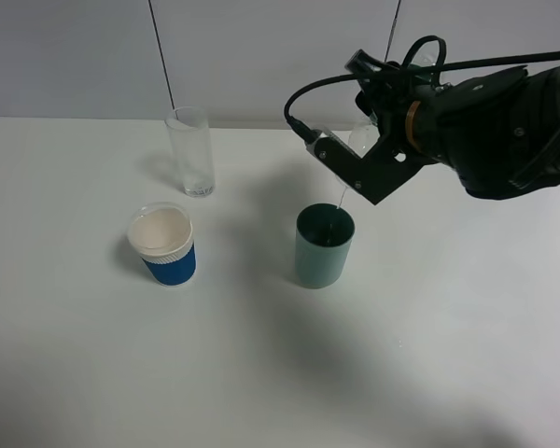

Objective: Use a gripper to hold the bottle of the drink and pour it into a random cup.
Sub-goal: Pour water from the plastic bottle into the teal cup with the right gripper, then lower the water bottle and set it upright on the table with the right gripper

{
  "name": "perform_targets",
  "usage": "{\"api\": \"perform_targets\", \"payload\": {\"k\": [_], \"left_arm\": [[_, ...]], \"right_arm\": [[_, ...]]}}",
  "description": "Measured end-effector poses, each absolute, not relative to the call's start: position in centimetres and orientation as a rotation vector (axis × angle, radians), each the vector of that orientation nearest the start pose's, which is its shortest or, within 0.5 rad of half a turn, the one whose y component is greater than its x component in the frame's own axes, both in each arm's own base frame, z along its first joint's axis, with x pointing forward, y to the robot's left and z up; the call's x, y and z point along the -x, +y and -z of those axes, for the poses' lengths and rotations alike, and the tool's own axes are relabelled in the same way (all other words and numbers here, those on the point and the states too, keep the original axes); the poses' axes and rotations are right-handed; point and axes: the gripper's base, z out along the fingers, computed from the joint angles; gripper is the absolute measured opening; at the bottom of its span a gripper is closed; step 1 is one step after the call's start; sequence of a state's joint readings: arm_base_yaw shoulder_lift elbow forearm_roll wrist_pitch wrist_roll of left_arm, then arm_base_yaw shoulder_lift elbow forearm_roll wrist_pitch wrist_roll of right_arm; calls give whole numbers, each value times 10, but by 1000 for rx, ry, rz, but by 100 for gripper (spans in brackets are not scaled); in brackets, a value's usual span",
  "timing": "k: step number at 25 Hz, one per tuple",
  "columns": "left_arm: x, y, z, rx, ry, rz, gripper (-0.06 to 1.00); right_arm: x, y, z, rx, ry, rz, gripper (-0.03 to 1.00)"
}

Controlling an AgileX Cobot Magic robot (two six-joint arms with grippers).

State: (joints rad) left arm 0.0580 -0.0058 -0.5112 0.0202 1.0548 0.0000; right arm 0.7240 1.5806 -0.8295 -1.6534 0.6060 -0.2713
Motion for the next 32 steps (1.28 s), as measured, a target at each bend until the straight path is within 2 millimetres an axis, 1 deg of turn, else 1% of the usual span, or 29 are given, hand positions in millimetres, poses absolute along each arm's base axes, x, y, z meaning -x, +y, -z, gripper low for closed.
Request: {"api": "perform_targets", "payload": {"k": [3, 6, 12, 15, 17, 20, 22, 27, 32], "left_arm": [[7, 1, -281, 60, 2021, -58, 98], [7, 1, -281, 60, 2021, -60, 98], [7, 1, -281, 60, 2021, -60, 98], [7, 1, -281, 60, 2021, -60, 98], [7, 1, -281, 60, 2021, -60, 98], [7, 1, -281, 60, 2021, -60, 98], [7, 1, -281, 60, 2021, -60, 98], [7, 1, -281, 60, 2021, -60, 98], [7, 1, -281, 60, 2021, -60, 98]], "right_arm": [[-269, 172, -224, 2116, 1018, 1207, 55], [-267, 175, -222, 1986, 1174, 1068, 55], [-264, 179, -218, 1624, 1556, 736, 55], [-263, 178, -217, 1449, 1711, 613, 55], [-261, 177, -220, 1334, 1795, 520, 55], [-258, 172, -233, 1157, 1877, 394, 55], [-253, 168, -245, 1063, 1900, 328, 55], [-237, 158, -280, 891, 1883, 188, 55], [-223, 149, -305, 776, 1861, 85, 55]]}}
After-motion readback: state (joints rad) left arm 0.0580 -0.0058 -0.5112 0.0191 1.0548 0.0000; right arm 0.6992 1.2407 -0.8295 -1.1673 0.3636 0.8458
